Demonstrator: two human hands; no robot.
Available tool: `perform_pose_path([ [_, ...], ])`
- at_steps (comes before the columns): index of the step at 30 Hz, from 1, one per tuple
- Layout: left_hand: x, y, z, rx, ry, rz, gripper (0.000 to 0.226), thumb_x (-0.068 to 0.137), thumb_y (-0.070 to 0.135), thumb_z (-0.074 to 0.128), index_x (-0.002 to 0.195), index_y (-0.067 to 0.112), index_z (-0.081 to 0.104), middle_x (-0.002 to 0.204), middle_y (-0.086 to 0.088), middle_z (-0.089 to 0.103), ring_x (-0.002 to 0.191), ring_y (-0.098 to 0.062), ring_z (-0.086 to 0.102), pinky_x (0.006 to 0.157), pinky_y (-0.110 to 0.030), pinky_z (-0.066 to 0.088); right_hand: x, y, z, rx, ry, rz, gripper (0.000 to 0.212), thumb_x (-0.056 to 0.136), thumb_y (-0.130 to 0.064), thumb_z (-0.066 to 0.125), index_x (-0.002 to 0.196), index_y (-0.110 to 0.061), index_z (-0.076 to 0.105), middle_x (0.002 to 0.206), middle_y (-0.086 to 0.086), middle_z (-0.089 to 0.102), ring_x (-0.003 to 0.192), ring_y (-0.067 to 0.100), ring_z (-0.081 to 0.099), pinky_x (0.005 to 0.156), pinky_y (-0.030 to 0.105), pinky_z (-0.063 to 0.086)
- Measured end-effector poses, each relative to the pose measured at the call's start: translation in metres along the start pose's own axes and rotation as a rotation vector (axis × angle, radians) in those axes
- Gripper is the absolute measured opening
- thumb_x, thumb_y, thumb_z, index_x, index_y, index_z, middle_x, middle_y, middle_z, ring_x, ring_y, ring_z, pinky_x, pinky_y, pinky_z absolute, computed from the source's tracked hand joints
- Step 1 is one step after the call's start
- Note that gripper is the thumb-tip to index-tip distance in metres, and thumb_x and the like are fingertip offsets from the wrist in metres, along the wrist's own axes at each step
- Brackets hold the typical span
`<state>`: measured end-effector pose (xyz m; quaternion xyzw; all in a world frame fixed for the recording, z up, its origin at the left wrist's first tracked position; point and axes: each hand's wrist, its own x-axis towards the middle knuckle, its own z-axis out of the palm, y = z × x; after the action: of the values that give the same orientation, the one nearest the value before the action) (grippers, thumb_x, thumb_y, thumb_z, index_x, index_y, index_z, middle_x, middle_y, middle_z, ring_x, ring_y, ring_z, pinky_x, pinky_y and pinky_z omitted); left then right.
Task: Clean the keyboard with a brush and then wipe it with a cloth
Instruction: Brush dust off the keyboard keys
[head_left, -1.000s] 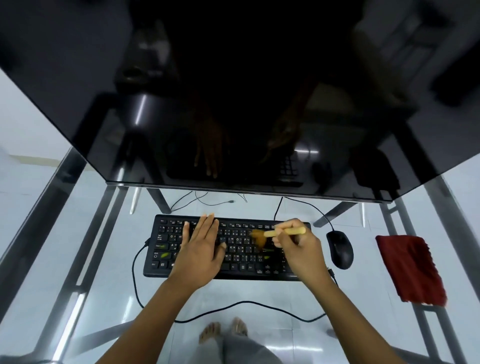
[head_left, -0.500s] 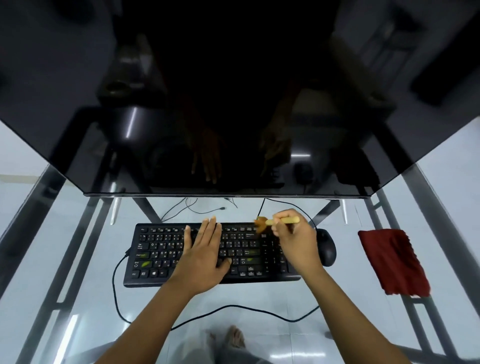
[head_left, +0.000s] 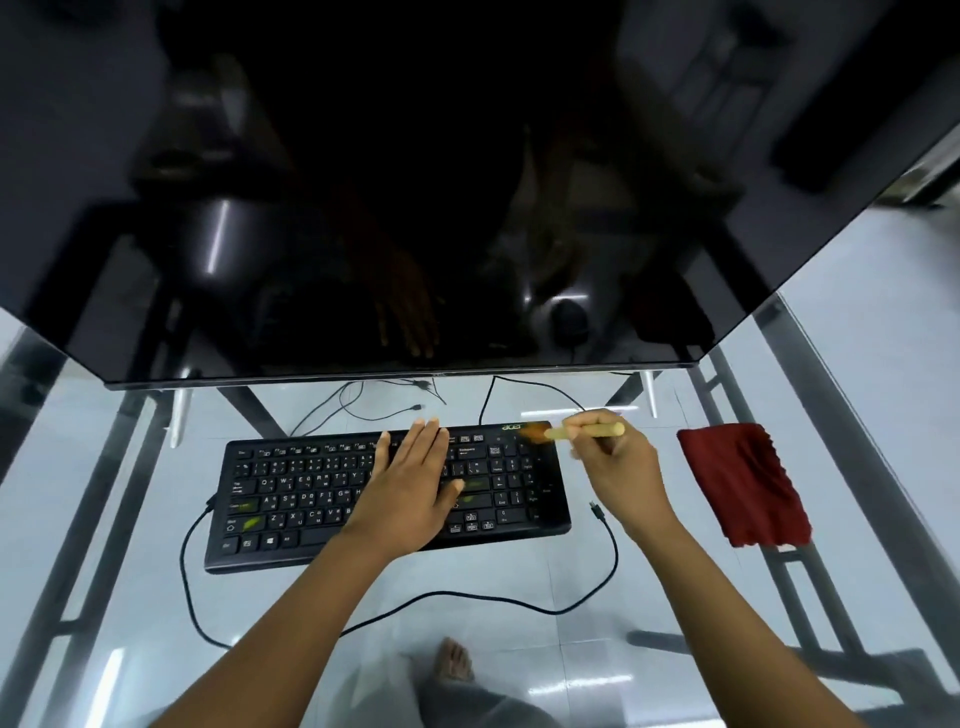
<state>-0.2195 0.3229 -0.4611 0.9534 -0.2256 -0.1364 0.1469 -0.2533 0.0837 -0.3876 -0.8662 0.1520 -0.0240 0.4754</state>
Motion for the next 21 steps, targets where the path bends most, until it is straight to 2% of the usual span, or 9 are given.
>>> perform_pose_path([
  [2, 0.001, 0.0, -0.002, -0.015, -0.003, 0.001, 0.066, 0.101, 0.047, 0.028, 0.153, 0.014, 0.008, 0.162, -0.001, -0.001, 0.147, -0.014, -0.01, 0.117, -0.044, -0.011, -0.006, -0.001, 0.003, 0.017, -0.251, 0.092, 0.011, 0.095, -0.018, 0.063, 0.088, -0.026, 0.068, 0.082, -0.013, 0.075, 0.071, 0.015, 0.069, 0.072, 0.027, 0.054],
  [3, 0.001, 0.0, -0.002, -0.016, -0.003, -0.001, 0.065, 0.101, 0.047, 0.028, 0.153, 0.014, 0.008, 0.162, -0.001, 0.0, 0.147, -0.014, -0.01, 0.117, -0.044, -0.01, -0.009, 0.001, 0.005, -0.051, -0.263, 0.077, 0.01, 0.094, -0.019, 0.064, 0.088, -0.025, 0.068, 0.08, -0.014, 0.074, 0.069, 0.015, 0.069, 0.069, 0.027, 0.055],
  [6, 0.0, -0.001, -0.002, -0.013, 0.005, -0.003, 0.065, 0.101, 0.047, 0.028, 0.153, 0.015, 0.008, 0.162, 0.0, 0.0, 0.147, -0.013, -0.01, 0.118, -0.044, -0.009, -0.009, 0.0, 0.002, -0.155, 0.064, -0.034, 0.011, 0.092, -0.019, 0.066, 0.085, -0.028, 0.068, 0.072, -0.023, 0.065, 0.058, 0.007, 0.06, 0.059, 0.019, 0.045],
  [10, -0.001, -0.002, 0.0, -0.017, 0.019, 0.004, 0.064, 0.101, 0.047, 0.028, 0.153, 0.016, 0.008, 0.162, 0.001, 0.0, 0.147, -0.013, -0.011, 0.118, -0.044, -0.01, -0.018, -0.008, 0.004, -0.102, -0.244, 0.056, 0.01, 0.095, -0.019, 0.061, 0.088, -0.024, 0.067, 0.08, -0.017, 0.075, 0.065, 0.011, 0.069, 0.067, 0.027, 0.055],
  [12, -0.001, -0.001, 0.0, -0.029, 0.027, 0.005, 0.064, 0.101, 0.047, 0.028, 0.153, 0.015, 0.009, 0.162, 0.001, 0.001, 0.147, -0.013, -0.01, 0.118, -0.044, -0.011, -0.019, -0.005, 0.002, -0.232, -0.078, -0.014, 0.019, 0.092, -0.015, 0.063, 0.081, -0.031, 0.065, 0.083, -0.012, 0.073, 0.066, 0.013, 0.066, 0.068, 0.032, 0.055],
  [14, 0.0, -0.001, -0.002, -0.038, 0.025, 0.001, 0.063, 0.101, 0.047, 0.027, 0.153, 0.016, 0.01, 0.162, 0.001, 0.003, 0.147, -0.012, -0.008, 0.118, -0.044, -0.01, -0.021, -0.002, -0.006, -0.174, 0.033, -0.035, 0.022, 0.092, -0.013, 0.063, 0.08, -0.032, 0.063, 0.078, -0.013, 0.07, 0.068, 0.017, 0.065, 0.067, 0.034, 0.055],
  [17, 0.001, -0.003, -0.004, -0.027, 0.027, 0.004, 0.062, 0.101, 0.047, 0.027, 0.153, 0.017, 0.013, 0.161, 0.002, 0.006, 0.147, -0.012, -0.004, 0.117, -0.046, -0.01, -0.031, -0.003, -0.005, -0.134, -0.31, 0.036, 0.012, 0.096, -0.013, 0.058, 0.087, -0.018, 0.065, 0.079, -0.01, 0.076, 0.076, 0.014, 0.07, 0.074, 0.027, 0.057],
  [18, 0.002, -0.004, -0.004, -0.023, 0.035, 0.005, 0.061, 0.101, 0.047, 0.027, 0.153, 0.017, 0.014, 0.161, 0.002, 0.008, 0.148, -0.012, -0.003, 0.117, -0.046, -0.01, -0.033, 0.0, -0.002, -0.179, -0.292, 0.016, 0.014, 0.095, -0.011, 0.059, 0.086, -0.018, 0.065, 0.078, -0.009, 0.076, 0.075, 0.012, 0.069, 0.072, 0.021, 0.056],
  [21, 0.003, -0.002, -0.004, -0.032, 0.045, -0.001, 0.065, 0.099, 0.05, 0.028, 0.152, 0.015, 0.014, 0.161, 0.001, 0.006, 0.148, -0.012, -0.005, 0.117, -0.045, -0.011, -0.035, 0.007, -0.004, -0.178, 0.055, -0.009, 0.025, 0.094, -0.007, 0.058, 0.08, -0.027, 0.062, 0.076, -0.01, 0.071, 0.073, 0.008, 0.066, 0.066, 0.015, 0.051],
])
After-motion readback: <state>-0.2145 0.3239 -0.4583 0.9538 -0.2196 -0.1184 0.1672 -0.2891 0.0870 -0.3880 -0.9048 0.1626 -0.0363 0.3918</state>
